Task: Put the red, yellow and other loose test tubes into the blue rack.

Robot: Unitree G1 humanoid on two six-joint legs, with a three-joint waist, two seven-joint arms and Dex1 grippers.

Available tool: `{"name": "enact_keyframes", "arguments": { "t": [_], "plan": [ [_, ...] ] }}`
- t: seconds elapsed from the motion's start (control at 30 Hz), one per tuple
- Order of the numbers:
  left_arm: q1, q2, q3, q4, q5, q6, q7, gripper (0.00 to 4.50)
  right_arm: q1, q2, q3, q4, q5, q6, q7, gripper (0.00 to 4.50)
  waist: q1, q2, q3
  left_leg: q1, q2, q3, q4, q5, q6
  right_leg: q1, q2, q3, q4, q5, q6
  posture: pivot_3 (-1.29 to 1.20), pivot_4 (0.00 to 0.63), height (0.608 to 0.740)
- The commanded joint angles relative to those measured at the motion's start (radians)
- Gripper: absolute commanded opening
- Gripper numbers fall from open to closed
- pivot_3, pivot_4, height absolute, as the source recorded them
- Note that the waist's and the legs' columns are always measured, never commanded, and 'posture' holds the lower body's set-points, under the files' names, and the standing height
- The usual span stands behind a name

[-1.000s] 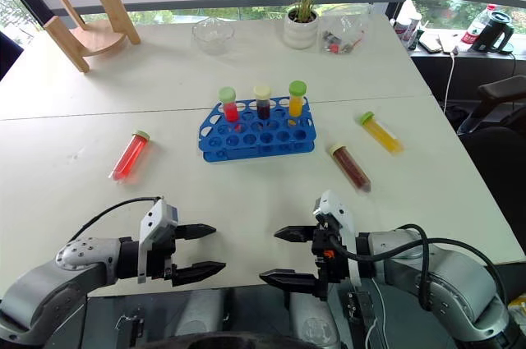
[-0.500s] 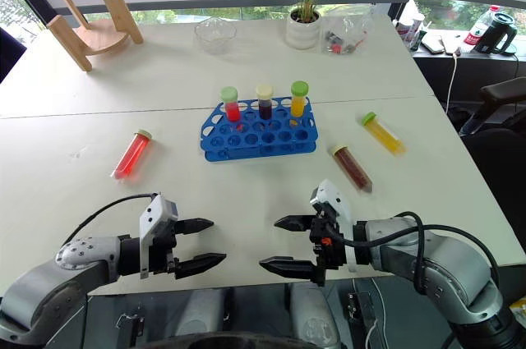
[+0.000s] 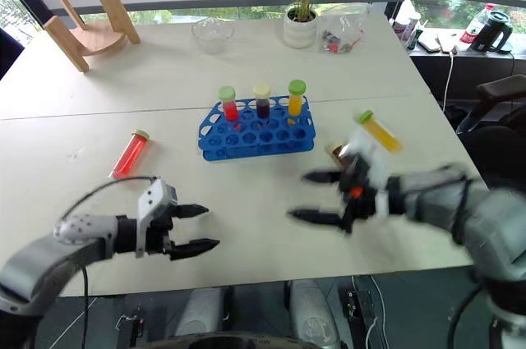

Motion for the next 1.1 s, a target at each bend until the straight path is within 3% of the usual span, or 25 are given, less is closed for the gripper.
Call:
{"name": "enact_keyframes", "arguments": {
  "t": [0.03,0.13,0.2,0.27,0.47,0.63,0.73,0.83,0.93,1.1],
  "plan": [
    [-0.141,0.048,0.059,-0.001,-0.082,0.028,-0.083,4.43,-0.192,-0.111,0.125,0.255,-0.23,-0.102,0.117,4.5,0.002,0.0,0.0,0.0,0.0,0.0,0.0,0.0,0.0,0.0,0.0,0.0,0.0,-0.001,0.0,0.0,0.15,0.74],
    [-0.23,0.081,0.056,0.001,-0.087,0.027,-0.126,4.43,-0.365,-0.134,0.326,0.48,-0.479,-0.219,0.21,4.5,-0.004,0.0,0.0,-0.001,0.0,0.001,-0.003,-0.001,0.001,-0.001,0.0,0.0,-0.004,0.0,0.002,0.0,0.15,0.74],
    [-0.293,0.093,0.03,0.005,-0.043,-0.01,-0.138,4.43,-0.495,-0.098,0.51,0.705,-0.704,-0.298,0.262,4.5,-0.013,0.0,0.0,-0.001,0.0,0.003,-0.003,-0.003,0.005,-0.002,0.0,0.001,-0.005,0.001,0.005,0.0,0.15,0.74],
    [-0.338,0.086,-0.001,0.007,-0.01,-0.037,-0.145,4.43,-0.582,-0.034,0.615,0.901,-0.834,-0.364,0.315,4.5,-0.013,0.0,0.0,-0.004,0.0,0.004,-0.004,-0.002,0.003,-0.004,0.0,0.001,-0.006,0.001,0.006,0.0,0.15,0.74],
    [-0.373,0.052,-0.027,0.004,0.003,-0.028,-0.12,4.43,-0.75,0.17,0.674,1.326,-1.029,-0.534,0.322,4.5,-0.014,0.001,0.0,-0.019,0.0,0.005,-0.002,0.0,0.001,-0.022,0.0,0.003,0.0,0.001,0.006,0.0,0.15,0.74],
    [-0.347,0.043,-0.037,-0.008,0.016,-0.024,-0.107,4.43,-0.826,0.267,0.689,1.553,-1.154,-0.662,0.287,4.5,-0.01,0.001,0.001,-0.019,0.0,0.006,-0.001,0.001,-0.002,-0.024,0.0,0.004,0.003,0.001,0.006,0.0,0.15,0.74],
    [-0.341,0.033,-0.038,-0.014,0.014,-0.019,-0.094,4.5,-0.856,0.304,0.702,1.64,-1.224,-0.701,0.322,3.72,-0.007,0.001,0.001,-0.018,0.0,0.005,0.0,0.002,-0.004,-0.023,0.0,0.004,0.005,0.002,0.006,0.0,0.15,0.74],
    [-0.323,0.024,-0.035,-0.024,0.014,-0.017,-0.077,4.5,-0.875,0.327,0.695,1.694,-1.267,-0.705,0.362,2.09,-0.008,0.002,0.001,-0.018,-0.001,0.005,0.001,0.002,-0.004,-0.022,-0.001,0.004,0.006,0.002,0.006,0.0,0.15,0.74],
    [-0.286,0.015,-0.028,-0.052,0.006,-0.009,-0.051,4.5,-0.877,0.344,0.68,1.722,-1.3,-0.725,0.329,0.86,-0.009,0.002,0.0,-0.017,-0.001,0.005,0.001,0.003,-0.004,-0.022,-0.001,0.004,0.006,0.002,0.006,0.0,0.15,0.74],
    [-0.234,0.023,-0.001,-0.073,-0.005,0.003,-0.033,4.5,-0.878,0.342,0.638,1.73,-1.319,-0.775,0.287,0.84,-0.009,0.001,0.0,-0.016,-0.001,0.005,0.001,0.003,-0.005,-0.02,-0.001,0.004,0.007,0.002,0.007,0.0,0.15,0.74]
  ]
}}
